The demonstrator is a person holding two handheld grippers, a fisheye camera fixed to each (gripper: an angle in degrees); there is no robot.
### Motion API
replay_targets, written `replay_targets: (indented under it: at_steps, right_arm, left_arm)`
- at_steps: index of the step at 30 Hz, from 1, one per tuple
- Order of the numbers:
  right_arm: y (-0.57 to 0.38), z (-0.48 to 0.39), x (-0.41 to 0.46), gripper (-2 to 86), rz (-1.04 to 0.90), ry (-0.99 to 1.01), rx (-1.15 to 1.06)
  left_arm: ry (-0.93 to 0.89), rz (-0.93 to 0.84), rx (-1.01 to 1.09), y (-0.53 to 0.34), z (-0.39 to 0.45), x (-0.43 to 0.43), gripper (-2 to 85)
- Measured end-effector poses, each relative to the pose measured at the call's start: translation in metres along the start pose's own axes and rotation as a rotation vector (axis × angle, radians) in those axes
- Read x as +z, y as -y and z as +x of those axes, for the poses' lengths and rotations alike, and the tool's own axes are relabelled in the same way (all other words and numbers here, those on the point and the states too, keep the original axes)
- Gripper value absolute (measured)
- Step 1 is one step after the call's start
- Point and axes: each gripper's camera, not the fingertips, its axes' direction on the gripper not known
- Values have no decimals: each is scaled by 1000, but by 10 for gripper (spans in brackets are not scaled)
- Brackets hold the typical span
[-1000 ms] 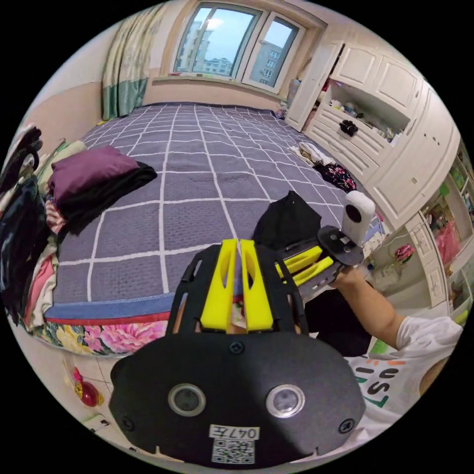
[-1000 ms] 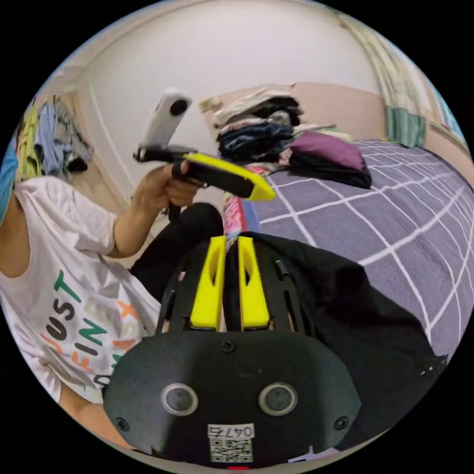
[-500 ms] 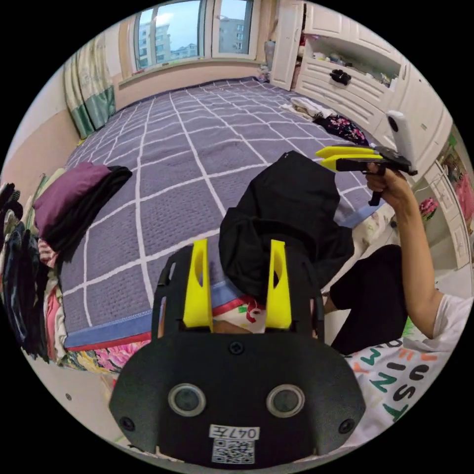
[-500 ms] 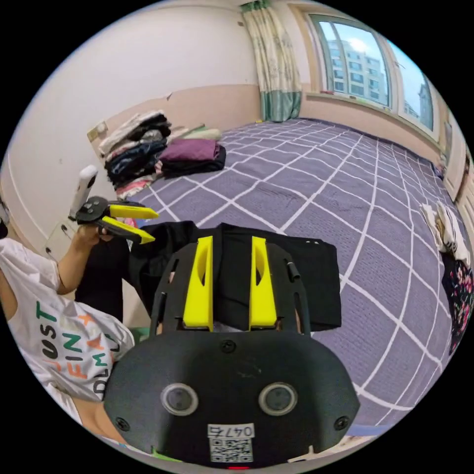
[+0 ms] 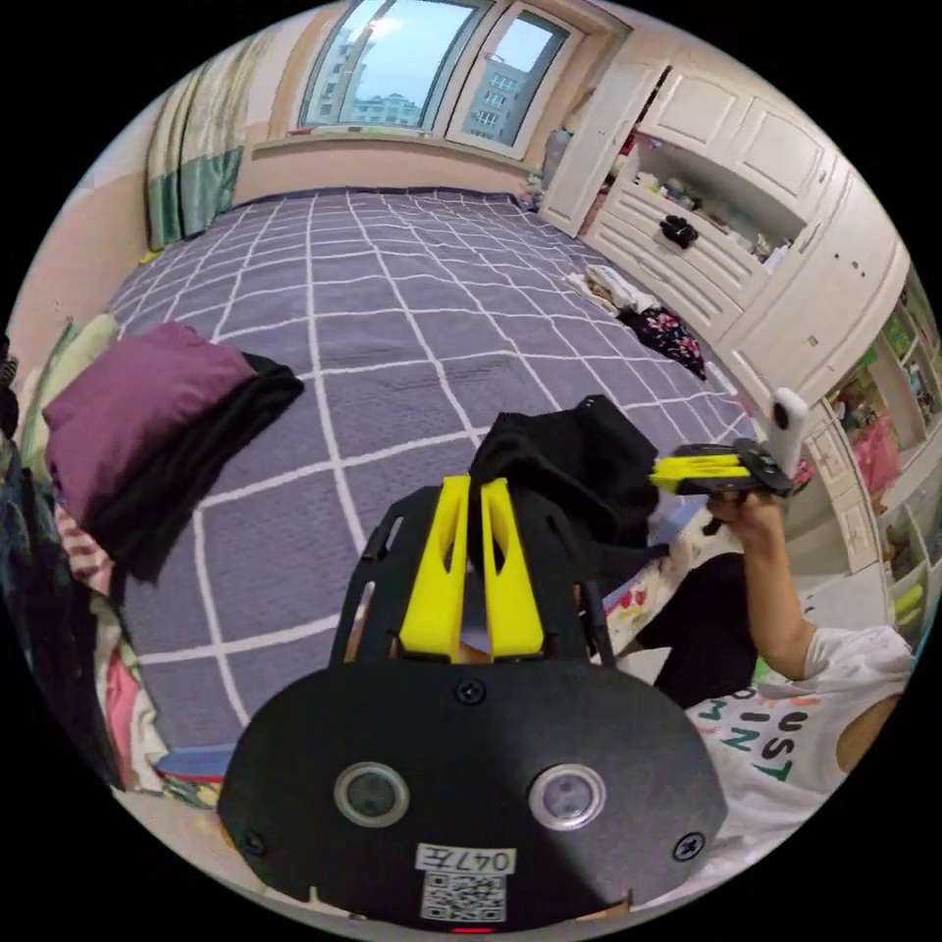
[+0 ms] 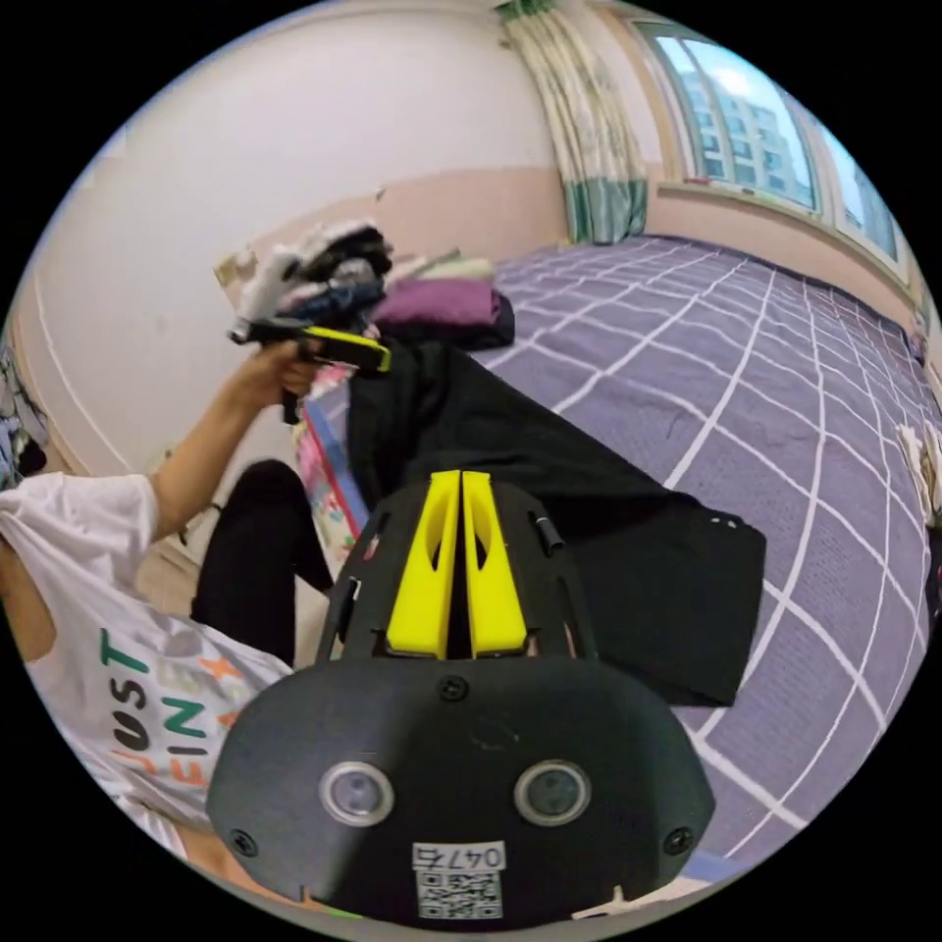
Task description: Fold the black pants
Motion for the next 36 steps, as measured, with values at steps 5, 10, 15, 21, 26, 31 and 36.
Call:
replay_targets:
  at_steps: [5, 10, 15, 21, 26, 31, 36]
  right_arm:
    - [-21, -79, -21, -4, 36, -13, 28]
    - [-54, -155, 68, 0, -91, -114, -71]
    - [-71, -150, 76, 40, -143, 6, -27]
    - [-74, -128, 25, 56, -109, -165, 12]
    - [-58, -88, 14, 61, -123, -440, 57]
    - [-43, -28, 9, 69, -55, -524, 186]
    - [-33, 27, 48, 12, -138, -377, 278]
  left_arm:
    - [260, -117, -59, 36, -47, 2, 48]
    - [319, -68, -201, 22, -78, -2, 67]
    - [291, 6, -129, -40, -48, -40, 97]
    - [160, -66, -7, -108, 36, -35, 122]
    - [56, -63, -83, -126, 64, -5, 162]
    - [74, -140, -158, -120, 75, 47, 134]
    - [132, -22, 7, -120, 88, 22, 23]
